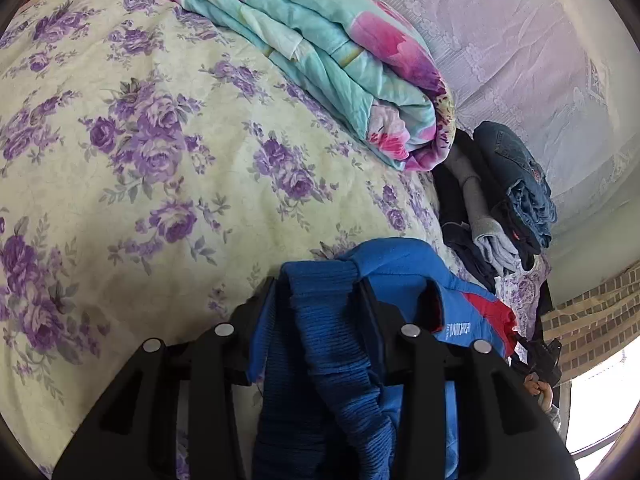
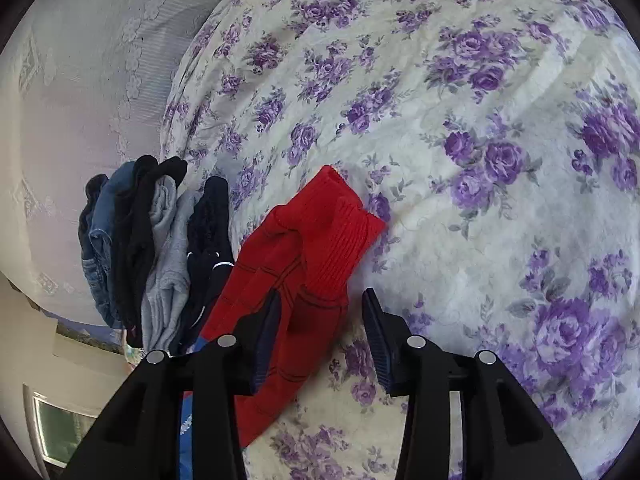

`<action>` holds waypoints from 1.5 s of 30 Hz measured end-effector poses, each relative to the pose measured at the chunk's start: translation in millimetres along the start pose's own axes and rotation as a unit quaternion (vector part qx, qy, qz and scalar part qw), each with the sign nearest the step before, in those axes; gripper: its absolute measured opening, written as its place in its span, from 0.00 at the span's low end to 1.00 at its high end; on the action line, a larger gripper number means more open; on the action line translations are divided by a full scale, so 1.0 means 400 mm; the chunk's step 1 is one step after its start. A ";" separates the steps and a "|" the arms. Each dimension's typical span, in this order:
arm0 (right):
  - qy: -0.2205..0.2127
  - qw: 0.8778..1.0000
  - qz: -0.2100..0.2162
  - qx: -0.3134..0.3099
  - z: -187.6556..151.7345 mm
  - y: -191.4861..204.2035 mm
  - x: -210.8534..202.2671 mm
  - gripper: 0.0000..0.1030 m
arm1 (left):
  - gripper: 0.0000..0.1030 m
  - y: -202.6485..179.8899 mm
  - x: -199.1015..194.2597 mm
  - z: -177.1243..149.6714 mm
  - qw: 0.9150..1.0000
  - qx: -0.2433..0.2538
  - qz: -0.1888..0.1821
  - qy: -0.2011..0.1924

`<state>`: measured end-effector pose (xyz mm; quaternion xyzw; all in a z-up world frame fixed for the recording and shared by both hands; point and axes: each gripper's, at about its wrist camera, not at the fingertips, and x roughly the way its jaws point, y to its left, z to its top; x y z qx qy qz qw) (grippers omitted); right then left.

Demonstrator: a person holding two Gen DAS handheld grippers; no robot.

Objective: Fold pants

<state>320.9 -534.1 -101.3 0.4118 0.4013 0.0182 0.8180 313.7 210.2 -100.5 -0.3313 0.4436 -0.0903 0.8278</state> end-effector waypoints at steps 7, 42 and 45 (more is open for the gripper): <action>-0.041 0.997 0.022 -0.056 -0.049 0.018 -0.136 0.11 | 0.38 0.014 -0.006 0.005 1.000 -0.013 -0.025 0.005; -0.025 0.997 -0.007 -0.071 0.043 -0.088 -0.115 0.07 | 0.42 0.002 0.024 0.021 1.000 0.003 -0.025 0.011; -0.026 0.997 -0.010 -0.069 0.046 -0.081 -0.122 0.07 | 0.41 -0.001 0.025 0.019 1.000 0.005 -0.024 0.011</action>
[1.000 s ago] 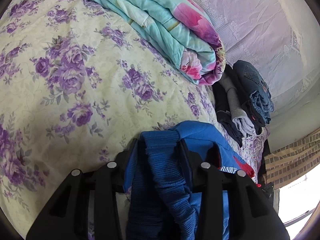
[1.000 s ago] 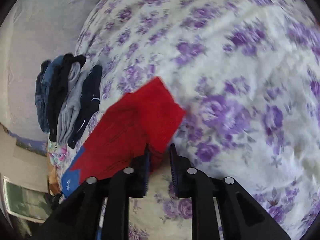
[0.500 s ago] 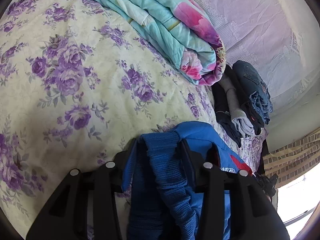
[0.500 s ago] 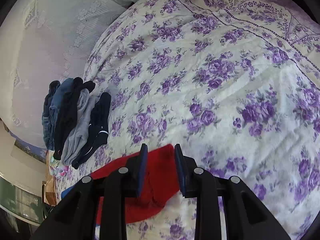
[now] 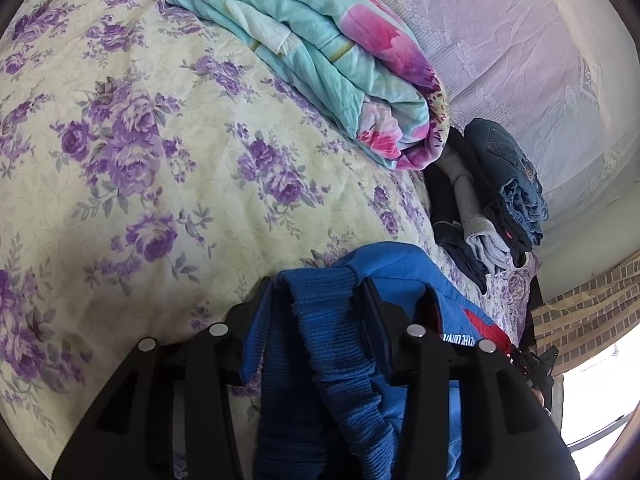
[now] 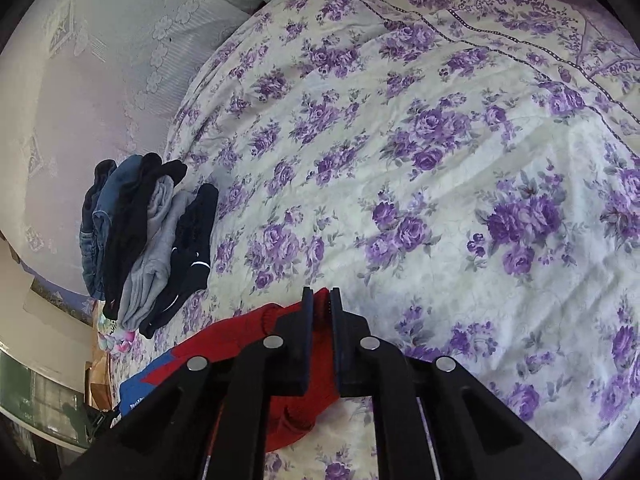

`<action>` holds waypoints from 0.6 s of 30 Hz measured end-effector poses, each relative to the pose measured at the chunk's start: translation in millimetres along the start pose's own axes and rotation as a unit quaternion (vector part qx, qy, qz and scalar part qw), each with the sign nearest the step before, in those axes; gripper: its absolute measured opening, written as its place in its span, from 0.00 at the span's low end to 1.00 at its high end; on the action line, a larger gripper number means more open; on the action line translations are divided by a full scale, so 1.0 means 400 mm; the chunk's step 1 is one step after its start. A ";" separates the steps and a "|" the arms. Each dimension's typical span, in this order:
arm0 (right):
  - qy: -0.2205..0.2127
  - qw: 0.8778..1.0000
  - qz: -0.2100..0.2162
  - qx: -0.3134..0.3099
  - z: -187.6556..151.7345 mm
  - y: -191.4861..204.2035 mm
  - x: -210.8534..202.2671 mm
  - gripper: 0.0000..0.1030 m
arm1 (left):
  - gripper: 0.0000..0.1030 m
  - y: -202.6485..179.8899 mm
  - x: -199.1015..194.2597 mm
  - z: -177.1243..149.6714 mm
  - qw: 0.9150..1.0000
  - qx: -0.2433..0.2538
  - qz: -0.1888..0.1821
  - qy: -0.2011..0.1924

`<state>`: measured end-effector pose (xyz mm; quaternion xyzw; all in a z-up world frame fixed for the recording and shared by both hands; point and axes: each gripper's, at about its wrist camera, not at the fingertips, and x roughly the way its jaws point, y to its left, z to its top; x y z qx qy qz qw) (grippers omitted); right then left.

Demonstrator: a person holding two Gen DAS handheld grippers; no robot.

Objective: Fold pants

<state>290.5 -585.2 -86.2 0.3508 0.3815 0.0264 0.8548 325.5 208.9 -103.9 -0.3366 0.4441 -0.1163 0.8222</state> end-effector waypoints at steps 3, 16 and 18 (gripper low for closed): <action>0.002 1.000 -0.006 0.007 0.007 0.001 0.004 0.07 | 0.41 0.006 -0.001 0.007 1.000 -0.009 -0.007 0.004; -0.016 1.000 0.011 0.013 -0.113 -0.022 -0.225 0.45 | 0.55 0.027 -0.178 -0.088 0.998 -0.027 0.045 -0.021; -0.021 1.000 0.010 -0.003 -0.174 -0.027 -0.286 0.46 | 0.55 0.037 -0.229 -0.146 0.999 -0.025 0.042 -0.016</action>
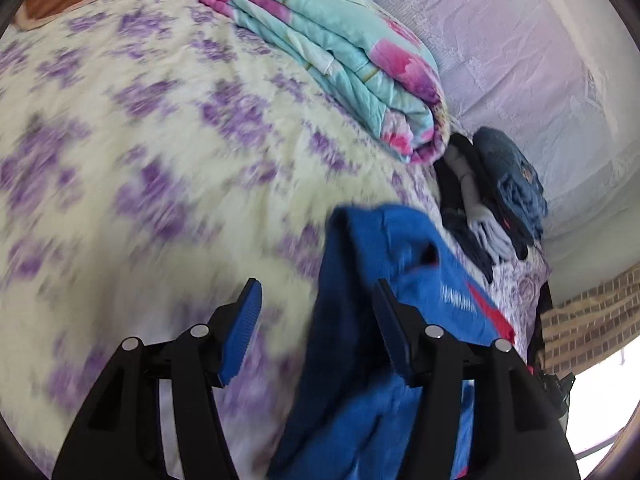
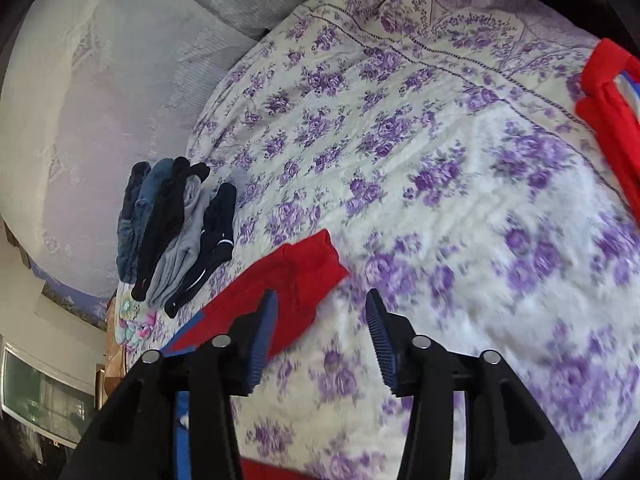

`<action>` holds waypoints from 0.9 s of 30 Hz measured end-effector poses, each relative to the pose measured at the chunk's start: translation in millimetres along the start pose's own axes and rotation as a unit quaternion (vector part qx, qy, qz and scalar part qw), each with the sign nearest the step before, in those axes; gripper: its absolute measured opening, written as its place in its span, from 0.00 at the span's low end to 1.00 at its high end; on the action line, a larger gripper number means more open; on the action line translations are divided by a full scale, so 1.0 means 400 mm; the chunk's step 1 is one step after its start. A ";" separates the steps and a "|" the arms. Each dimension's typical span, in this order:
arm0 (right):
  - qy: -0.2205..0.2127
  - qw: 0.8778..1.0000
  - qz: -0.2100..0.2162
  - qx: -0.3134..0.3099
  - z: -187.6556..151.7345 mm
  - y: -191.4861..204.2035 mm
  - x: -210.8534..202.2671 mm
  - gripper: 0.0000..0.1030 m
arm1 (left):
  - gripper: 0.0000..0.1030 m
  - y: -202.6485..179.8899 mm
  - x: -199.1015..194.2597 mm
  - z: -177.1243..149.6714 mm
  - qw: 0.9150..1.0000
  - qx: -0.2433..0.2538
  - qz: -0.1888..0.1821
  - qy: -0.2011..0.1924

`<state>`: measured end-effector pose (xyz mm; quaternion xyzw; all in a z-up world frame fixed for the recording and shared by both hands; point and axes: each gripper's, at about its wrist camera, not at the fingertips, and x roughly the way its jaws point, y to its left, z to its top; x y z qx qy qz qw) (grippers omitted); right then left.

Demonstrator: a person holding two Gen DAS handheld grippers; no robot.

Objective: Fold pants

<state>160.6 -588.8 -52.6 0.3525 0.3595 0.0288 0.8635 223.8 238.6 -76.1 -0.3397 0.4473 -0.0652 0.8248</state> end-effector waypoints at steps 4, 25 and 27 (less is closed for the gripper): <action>0.000 1.000 0.022 0.007 -0.124 -0.032 -0.105 0.48 | 0.55 0.029 -0.081 -0.114 0.999 -0.007 -0.030 0.013; -0.004 0.992 0.076 0.102 -0.425 -0.150 -0.217 0.60 | 0.24 0.039 -0.062 -0.255 0.987 -0.127 -0.093 -0.030; -0.006 0.991 0.084 0.102 -0.429 -0.147 -0.201 0.60 | 0.22 0.055 -0.068 -0.262 0.985 -0.136 -0.098 -0.033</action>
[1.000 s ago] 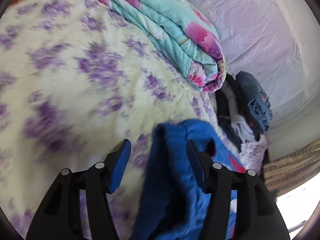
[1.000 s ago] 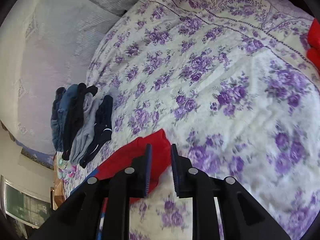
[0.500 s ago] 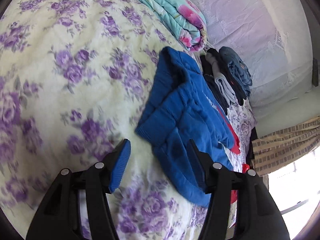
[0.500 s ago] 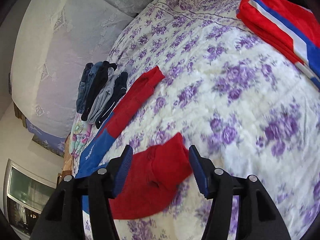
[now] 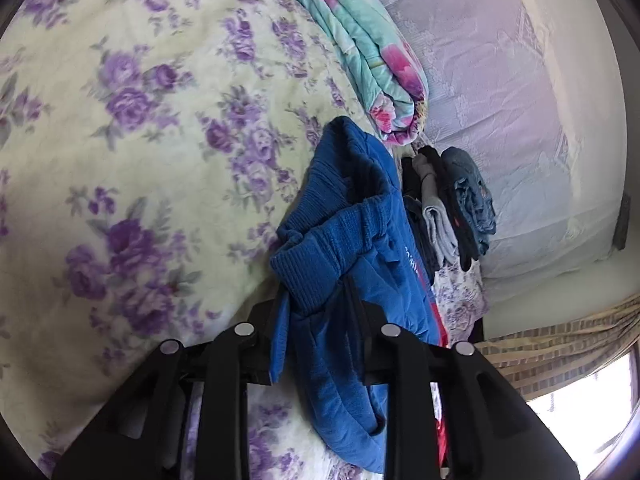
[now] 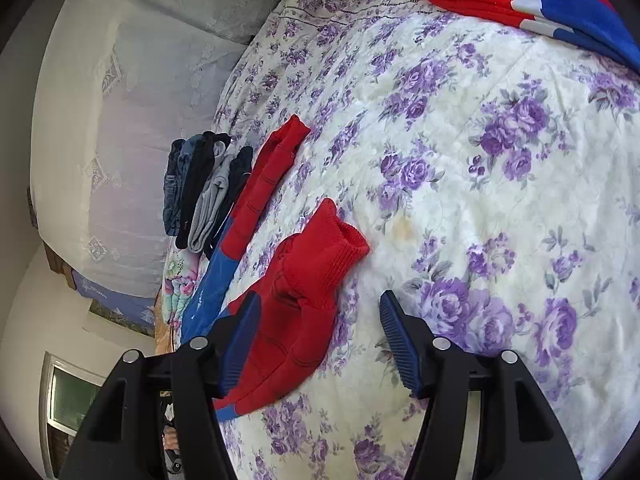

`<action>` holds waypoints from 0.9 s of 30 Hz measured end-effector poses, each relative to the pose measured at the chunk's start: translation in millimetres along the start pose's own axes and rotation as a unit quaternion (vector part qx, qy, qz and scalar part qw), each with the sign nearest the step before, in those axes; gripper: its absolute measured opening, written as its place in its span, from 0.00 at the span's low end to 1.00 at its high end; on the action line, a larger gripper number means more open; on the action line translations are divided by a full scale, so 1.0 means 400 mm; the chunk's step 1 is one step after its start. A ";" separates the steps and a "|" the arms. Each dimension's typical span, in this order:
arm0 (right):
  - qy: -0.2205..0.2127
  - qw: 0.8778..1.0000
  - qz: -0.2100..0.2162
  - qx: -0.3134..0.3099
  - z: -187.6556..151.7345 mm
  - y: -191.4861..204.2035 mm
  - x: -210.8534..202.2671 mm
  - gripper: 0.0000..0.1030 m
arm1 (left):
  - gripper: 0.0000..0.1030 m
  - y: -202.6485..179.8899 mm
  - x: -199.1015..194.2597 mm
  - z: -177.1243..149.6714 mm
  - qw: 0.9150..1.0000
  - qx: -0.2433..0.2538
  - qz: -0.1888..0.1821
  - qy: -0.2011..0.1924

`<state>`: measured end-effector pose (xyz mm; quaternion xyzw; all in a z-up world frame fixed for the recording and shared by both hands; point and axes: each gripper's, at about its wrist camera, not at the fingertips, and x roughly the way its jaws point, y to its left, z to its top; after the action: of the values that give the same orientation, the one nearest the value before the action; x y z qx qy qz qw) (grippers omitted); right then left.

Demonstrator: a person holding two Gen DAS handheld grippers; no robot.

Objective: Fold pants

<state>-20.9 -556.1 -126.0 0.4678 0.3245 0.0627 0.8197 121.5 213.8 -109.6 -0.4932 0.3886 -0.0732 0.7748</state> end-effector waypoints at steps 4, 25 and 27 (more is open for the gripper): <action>0.006 1.000 0.012 -0.009 0.006 0.015 0.047 0.59 | 0.22 -0.014 -0.034 -0.007 1.000 0.010 0.004 -0.018; 0.008 0.998 0.054 0.021 0.013 -0.016 -0.018 0.25 | 0.24 -0.007 -0.137 -0.047 0.998 0.033 0.033 -0.037; 0.010 0.999 0.050 0.009 -0.009 0.007 -0.004 0.41 | 0.25 -0.012 -0.136 -0.050 0.998 0.040 0.037 -0.037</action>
<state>-23.5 -552.5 -124.1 0.4907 0.3088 0.1054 0.8079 72.0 224.4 -81.1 -0.4493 0.3742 -0.0412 0.8102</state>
